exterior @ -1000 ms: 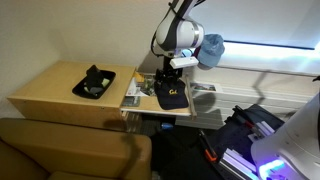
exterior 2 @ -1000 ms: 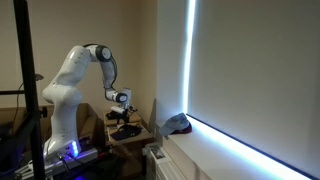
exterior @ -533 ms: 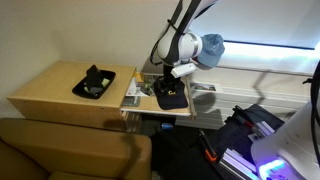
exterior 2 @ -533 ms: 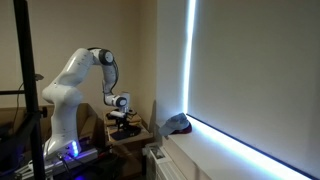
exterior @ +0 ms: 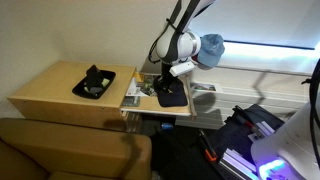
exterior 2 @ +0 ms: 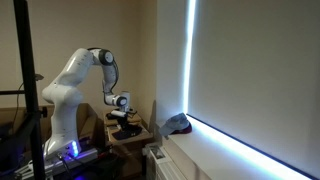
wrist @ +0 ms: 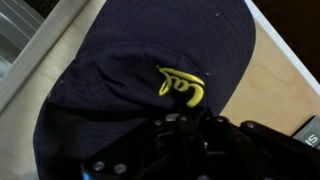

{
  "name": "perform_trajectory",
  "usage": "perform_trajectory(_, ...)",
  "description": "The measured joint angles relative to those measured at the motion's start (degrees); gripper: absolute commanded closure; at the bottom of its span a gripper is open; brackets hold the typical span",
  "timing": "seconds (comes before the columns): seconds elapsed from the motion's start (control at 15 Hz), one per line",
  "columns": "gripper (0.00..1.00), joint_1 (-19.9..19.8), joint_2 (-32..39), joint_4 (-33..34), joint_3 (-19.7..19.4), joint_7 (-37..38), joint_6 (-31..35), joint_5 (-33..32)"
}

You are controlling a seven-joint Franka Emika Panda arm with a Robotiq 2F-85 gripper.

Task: Stack the caps on the sliding tray on the cap on the window sill

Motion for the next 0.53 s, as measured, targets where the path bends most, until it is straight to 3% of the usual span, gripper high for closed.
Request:
perform_trajectory(0.33, 0.99, 0.10, -0.83, 0.01, -1.28, 0.21, 0.03, -0.24)
perform_trajectory(0.53, 0.99, 0.90, -4.85, -0.44, -3.96, 1.70, -2.71, -1.89)
